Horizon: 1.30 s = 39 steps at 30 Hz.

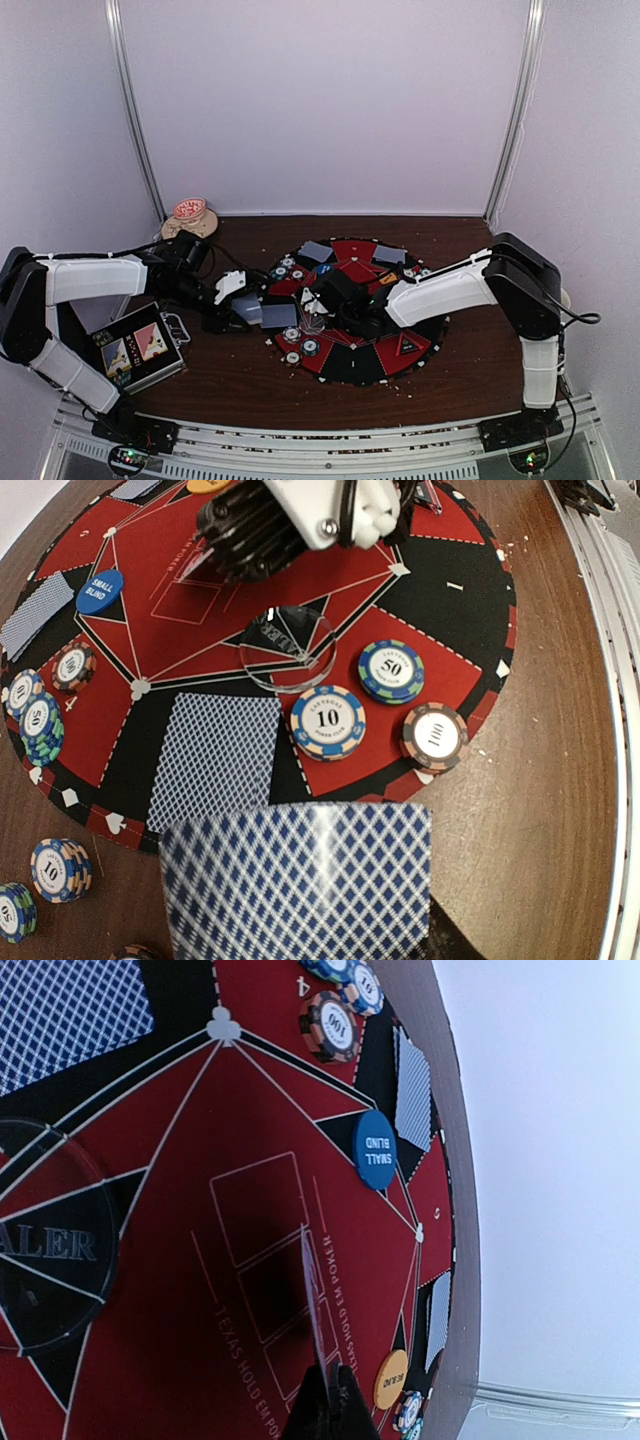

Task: Distribute texas hold em gaming equipment
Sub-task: Flop the poker card in the community card area.

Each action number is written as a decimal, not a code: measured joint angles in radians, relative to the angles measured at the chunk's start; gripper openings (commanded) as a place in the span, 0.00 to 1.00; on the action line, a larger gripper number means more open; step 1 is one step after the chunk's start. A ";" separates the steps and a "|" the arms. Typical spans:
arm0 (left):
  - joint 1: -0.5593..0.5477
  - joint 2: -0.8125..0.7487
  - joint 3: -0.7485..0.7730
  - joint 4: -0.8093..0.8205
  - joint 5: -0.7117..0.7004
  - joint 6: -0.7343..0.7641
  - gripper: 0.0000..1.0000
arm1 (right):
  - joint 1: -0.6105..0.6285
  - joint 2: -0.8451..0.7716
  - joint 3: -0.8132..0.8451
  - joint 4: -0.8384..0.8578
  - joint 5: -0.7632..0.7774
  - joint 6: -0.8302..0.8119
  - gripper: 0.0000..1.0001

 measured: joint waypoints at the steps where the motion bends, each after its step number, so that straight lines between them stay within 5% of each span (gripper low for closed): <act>1: 0.000 0.000 0.000 0.000 0.000 0.000 0.45 | 0.000 0.011 0.004 0.002 -0.003 -0.012 0.00; 12: 0.000 0.000 0.000 0.000 0.000 0.000 0.45 | -0.015 0.074 0.045 0.017 -0.021 -0.081 0.06; 29: 0.000 0.000 0.000 0.000 0.000 0.000 0.46 | -0.020 0.086 0.069 -0.034 -0.055 -0.084 0.40; 39: 0.000 -0.004 0.000 0.000 0.000 0.000 0.45 | -0.018 0.085 0.078 -0.078 -0.082 -0.055 0.50</act>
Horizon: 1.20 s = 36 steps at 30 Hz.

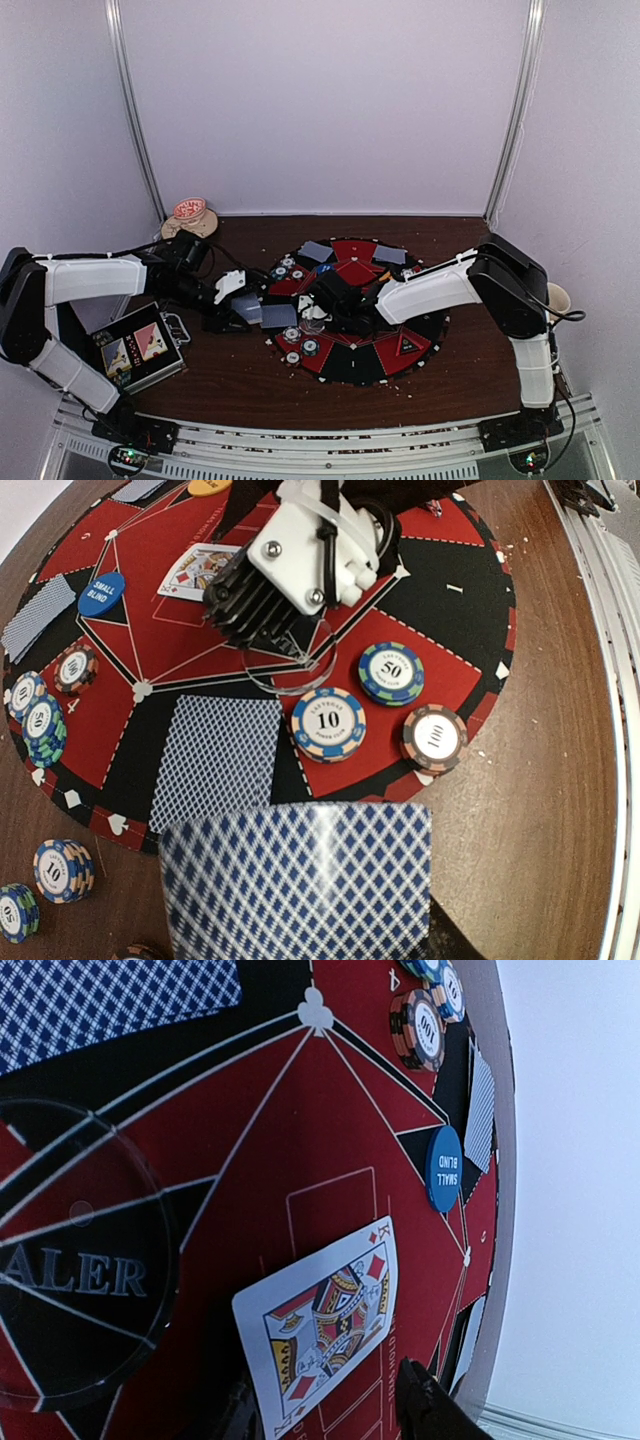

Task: Distribute texas hold em gaming equipment
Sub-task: Flop the poker card in the community card area, then pick up the poker card from the face-down deck piles.

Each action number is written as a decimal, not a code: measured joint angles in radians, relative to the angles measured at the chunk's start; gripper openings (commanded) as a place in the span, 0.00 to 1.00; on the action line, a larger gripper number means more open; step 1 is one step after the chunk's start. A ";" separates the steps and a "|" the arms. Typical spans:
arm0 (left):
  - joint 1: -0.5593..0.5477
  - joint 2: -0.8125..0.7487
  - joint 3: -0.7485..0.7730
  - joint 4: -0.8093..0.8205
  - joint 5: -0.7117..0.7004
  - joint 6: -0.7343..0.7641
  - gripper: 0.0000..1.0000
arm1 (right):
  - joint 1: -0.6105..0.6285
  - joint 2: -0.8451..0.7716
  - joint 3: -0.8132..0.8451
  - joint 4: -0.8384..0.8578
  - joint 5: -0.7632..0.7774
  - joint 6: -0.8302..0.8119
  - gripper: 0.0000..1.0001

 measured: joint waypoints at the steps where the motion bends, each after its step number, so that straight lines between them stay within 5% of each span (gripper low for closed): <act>1: 0.000 -0.001 0.000 0.000 0.000 0.000 0.46 | 0.001 -0.001 0.000 -0.002 0.000 0.002 0.51; 10: 0.000 -0.001 0.000 0.000 0.000 0.000 0.46 | 0.016 -0.071 -0.003 -0.052 -0.014 0.051 0.66; 17: 0.000 -0.001 0.000 0.000 0.000 0.000 0.45 | 0.024 -0.245 -0.047 -0.060 -0.022 0.146 0.89; 21: 0.000 -0.001 0.000 0.000 0.000 0.000 0.45 | 0.024 -0.351 -0.076 -0.049 -0.056 0.265 0.91; 29: 0.000 -0.001 0.000 0.000 0.000 0.000 0.46 | 0.024 -0.430 -0.083 0.083 -0.383 0.679 0.92; 36: 0.000 -0.001 0.000 0.000 -0.021 -0.011 0.45 | 0.024 -0.292 -0.087 0.272 -0.629 0.996 0.92</act>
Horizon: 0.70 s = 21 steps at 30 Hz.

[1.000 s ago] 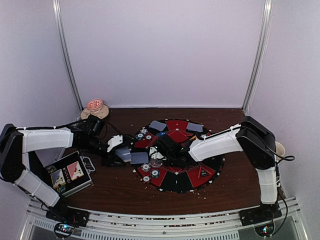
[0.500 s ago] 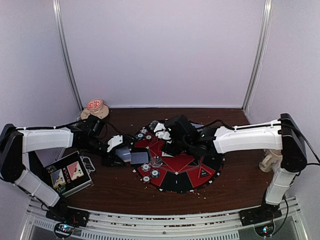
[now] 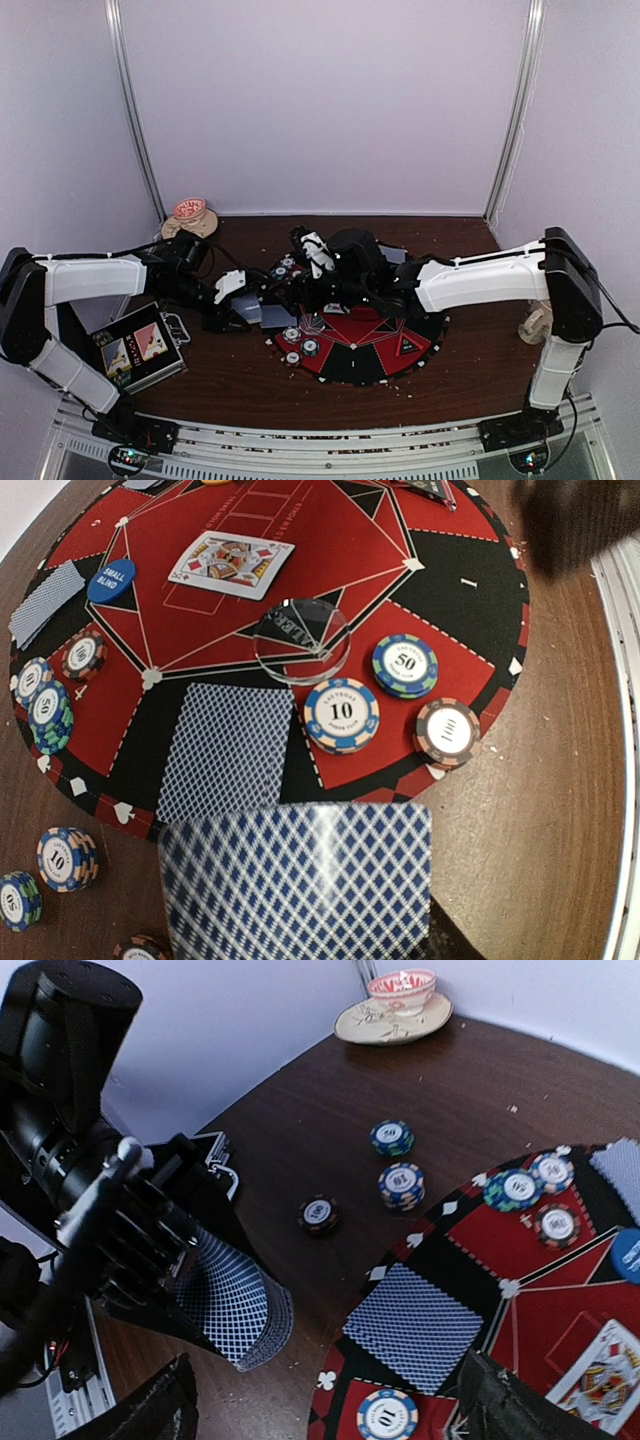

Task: Distribute texas hold em gaming equipment
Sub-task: Pick up the poker card from the face-down deck piles.

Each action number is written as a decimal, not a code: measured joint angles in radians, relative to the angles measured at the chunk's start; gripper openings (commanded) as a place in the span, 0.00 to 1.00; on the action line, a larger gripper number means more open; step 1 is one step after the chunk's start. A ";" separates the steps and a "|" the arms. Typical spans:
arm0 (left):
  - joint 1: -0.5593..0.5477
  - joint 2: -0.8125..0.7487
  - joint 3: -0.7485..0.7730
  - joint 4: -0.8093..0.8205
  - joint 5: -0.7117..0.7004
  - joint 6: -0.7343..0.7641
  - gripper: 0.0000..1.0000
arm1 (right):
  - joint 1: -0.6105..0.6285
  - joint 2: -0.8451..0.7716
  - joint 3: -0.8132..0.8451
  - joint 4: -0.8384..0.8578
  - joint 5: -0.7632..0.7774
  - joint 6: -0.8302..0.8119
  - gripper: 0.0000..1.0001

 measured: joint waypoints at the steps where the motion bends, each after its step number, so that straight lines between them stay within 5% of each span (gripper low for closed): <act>1: 0.000 0.000 0.000 0.000 -0.009 -0.004 0.45 | 0.000 0.029 0.000 0.019 -0.028 0.032 0.91; 21: 0.000 -0.012 0.000 0.000 -0.025 -0.015 0.46 | 0.000 0.241 0.154 0.089 -0.205 0.236 0.86</act>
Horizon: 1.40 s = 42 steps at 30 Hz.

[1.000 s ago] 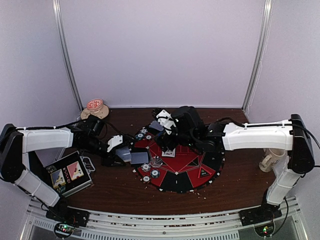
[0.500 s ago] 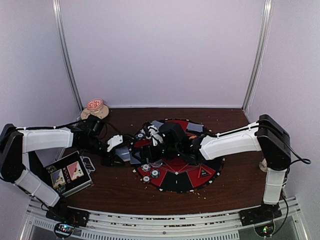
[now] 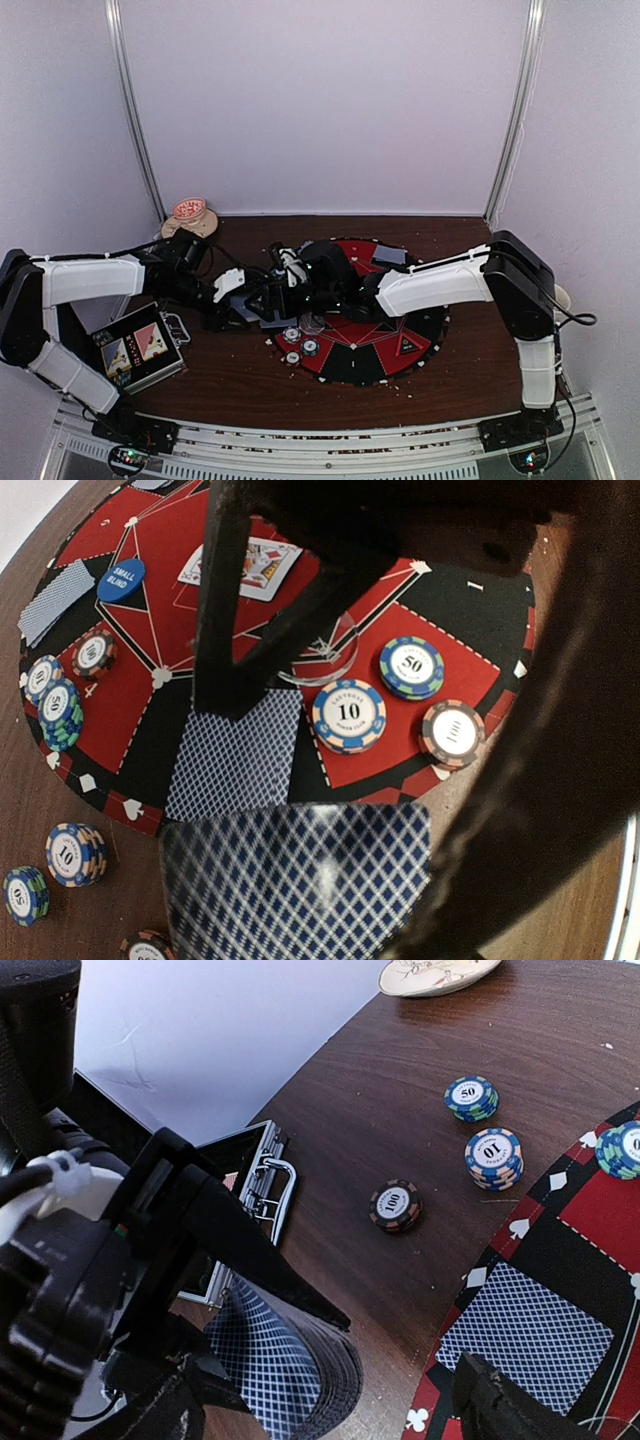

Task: Distribute texas hold em gaming equipment
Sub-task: Pick up the poker card from the face-down deck piles.

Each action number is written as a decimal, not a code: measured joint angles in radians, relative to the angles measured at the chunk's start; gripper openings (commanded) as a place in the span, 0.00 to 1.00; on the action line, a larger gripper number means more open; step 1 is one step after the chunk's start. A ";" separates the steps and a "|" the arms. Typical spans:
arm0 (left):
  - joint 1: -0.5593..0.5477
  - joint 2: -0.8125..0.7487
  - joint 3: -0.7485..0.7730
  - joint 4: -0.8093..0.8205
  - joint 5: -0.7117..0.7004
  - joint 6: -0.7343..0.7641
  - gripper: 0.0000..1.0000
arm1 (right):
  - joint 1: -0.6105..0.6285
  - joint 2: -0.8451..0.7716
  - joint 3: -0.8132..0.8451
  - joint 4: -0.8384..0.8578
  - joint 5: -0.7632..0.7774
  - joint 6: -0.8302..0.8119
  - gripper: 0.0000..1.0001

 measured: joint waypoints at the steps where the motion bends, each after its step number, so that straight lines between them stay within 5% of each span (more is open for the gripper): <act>1: 0.000 -0.002 0.000 0.000 0.001 0.000 0.46 | 0.000 0.007 0.008 0.000 -0.002 0.004 0.86; 15: 0.000 -0.003 0.000 -0.009 0.030 0.013 0.45 | 0.000 0.129 0.109 -0.003 -0.026 0.044 0.75; 28: 0.002 -0.003 0.000 -0.014 0.022 0.017 0.46 | -0.002 0.127 0.121 -0.013 -0.028 0.058 0.45; 42: 0.002 -0.003 0.000 -0.015 0.026 0.018 0.46 | -0.022 0.048 0.034 0.010 -0.066 0.048 0.27</act>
